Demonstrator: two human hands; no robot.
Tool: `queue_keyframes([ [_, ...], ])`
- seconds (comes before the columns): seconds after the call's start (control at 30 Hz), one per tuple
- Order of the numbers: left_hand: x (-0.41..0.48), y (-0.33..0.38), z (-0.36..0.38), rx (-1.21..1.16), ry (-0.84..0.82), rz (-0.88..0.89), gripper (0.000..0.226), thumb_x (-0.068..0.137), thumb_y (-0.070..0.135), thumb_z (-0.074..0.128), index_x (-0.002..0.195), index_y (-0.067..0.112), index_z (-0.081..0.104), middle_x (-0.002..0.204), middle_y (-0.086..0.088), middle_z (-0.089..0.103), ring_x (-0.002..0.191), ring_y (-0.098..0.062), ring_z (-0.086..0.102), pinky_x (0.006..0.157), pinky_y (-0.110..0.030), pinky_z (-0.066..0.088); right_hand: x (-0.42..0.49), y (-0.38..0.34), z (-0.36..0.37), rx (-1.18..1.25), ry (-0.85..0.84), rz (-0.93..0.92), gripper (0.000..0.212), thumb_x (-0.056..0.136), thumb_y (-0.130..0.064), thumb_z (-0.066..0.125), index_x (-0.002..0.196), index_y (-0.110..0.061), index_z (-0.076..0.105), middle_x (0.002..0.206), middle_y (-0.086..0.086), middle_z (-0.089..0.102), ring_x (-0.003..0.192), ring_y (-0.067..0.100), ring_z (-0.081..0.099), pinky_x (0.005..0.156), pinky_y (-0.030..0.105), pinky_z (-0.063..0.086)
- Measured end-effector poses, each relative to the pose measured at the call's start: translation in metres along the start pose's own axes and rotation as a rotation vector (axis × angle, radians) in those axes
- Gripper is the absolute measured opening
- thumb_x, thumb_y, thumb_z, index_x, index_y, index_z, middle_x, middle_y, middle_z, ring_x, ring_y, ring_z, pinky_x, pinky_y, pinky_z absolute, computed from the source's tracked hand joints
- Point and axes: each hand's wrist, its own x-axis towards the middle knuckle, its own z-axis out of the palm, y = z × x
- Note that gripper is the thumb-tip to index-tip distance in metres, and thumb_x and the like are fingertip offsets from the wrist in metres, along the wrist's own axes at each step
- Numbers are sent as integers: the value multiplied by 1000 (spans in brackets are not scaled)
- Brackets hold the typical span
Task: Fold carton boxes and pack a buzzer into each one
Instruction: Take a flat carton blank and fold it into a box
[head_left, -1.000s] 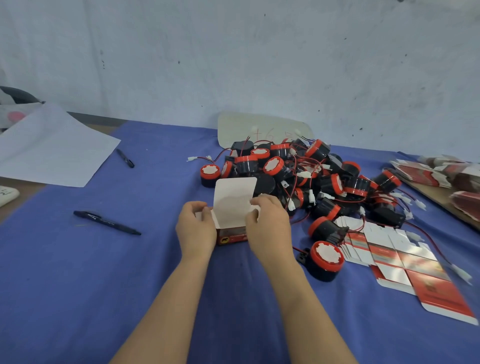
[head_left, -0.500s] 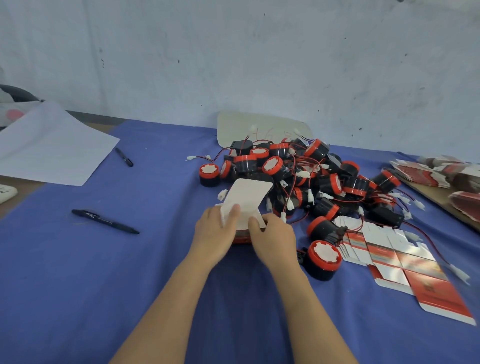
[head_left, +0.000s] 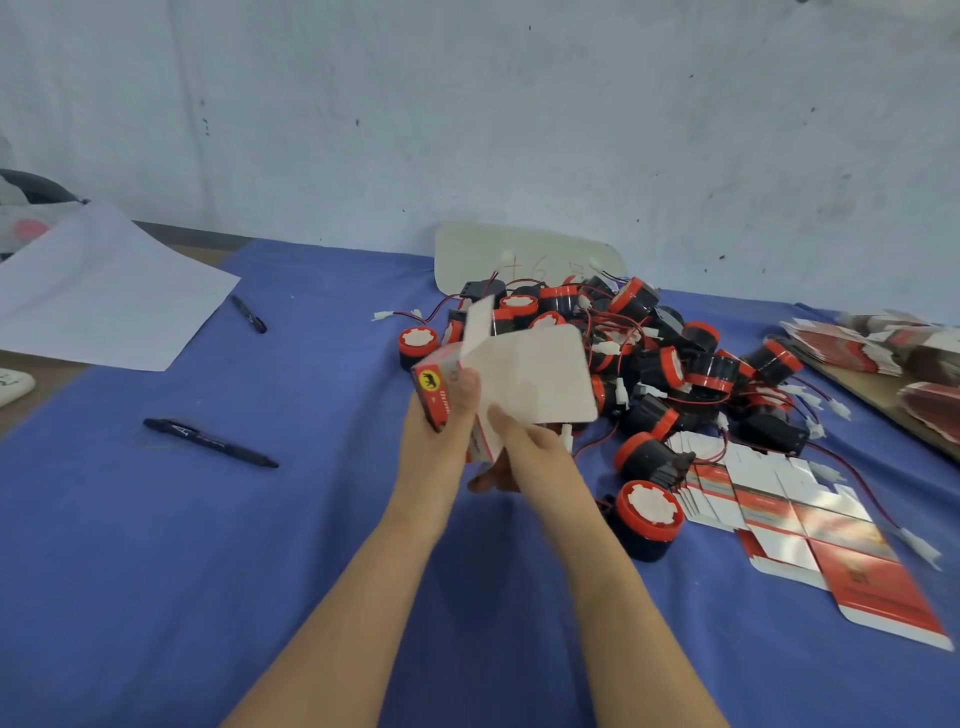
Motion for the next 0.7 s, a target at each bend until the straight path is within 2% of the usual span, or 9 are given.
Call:
queue_keyframes([
  [0.07,4,3,-5,-28,70,-49,61,66,79,40,99,35,65,92,15,74,92,-7,69,71,-20,55,2,-1,-2,-38,114,-85,67,95,-57,40,63,-4,65,63,7,66,68,14,62,67,22,47],
  [0.13,9,2,-8,-18,118,-156,57,74,79,28,90,39,66,81,17,73,86,-5,69,73,-26,56,4,-2,-5,188,234,-108,60,93,-63,36,76,-17,70,78,-2,72,81,13,66,74,24,49],
  [0.2,11,-1,-8,18,104,-233,54,87,72,26,86,37,67,75,14,73,81,-7,69,72,-31,57,6,-5,-10,535,178,-70,52,97,-60,29,91,-28,70,94,-8,75,94,10,69,76,22,53],
  [0.27,9,-1,-7,43,55,-276,51,90,69,29,86,36,68,79,10,74,86,-12,70,85,-38,57,7,-5,-12,682,156,-15,43,99,-52,34,96,-26,67,93,-5,75,94,13,70,78,26,55],
  [0.37,7,3,-8,74,13,-258,48,77,72,38,81,34,67,81,8,73,88,-15,70,96,-44,52,7,-1,-13,581,115,45,25,101,-36,43,91,-25,63,80,-7,75,90,15,69,80,33,56],
  [0.43,8,3,-11,89,14,-244,49,68,72,39,80,33,66,81,6,73,87,-18,70,96,-46,51,6,1,-16,625,-17,22,20,100,-26,46,104,-21,64,97,0,75,99,21,68,86,37,56],
  [0.53,6,4,-13,91,-35,-223,53,69,73,40,89,33,68,94,0,74,94,-21,70,96,-49,51,1,-2,-22,689,-217,-60,31,99,-17,46,129,-16,56,123,6,66,115,21,62,92,34,54],
  [0.6,5,3,-13,78,-42,-221,54,70,72,43,94,31,68,96,0,73,95,-20,69,96,-48,51,-1,-1,-19,558,-236,-102,33,98,-15,48,131,-17,55,124,5,65,115,19,62,92,31,53],
  [0.7,4,1,-11,84,-28,-203,64,69,74,41,107,26,64,103,-2,71,97,-19,69,96,-45,52,-3,-2,-8,269,-158,-223,30,98,-15,50,127,-21,56,121,3,66,112,16,63,95,29,51],
])
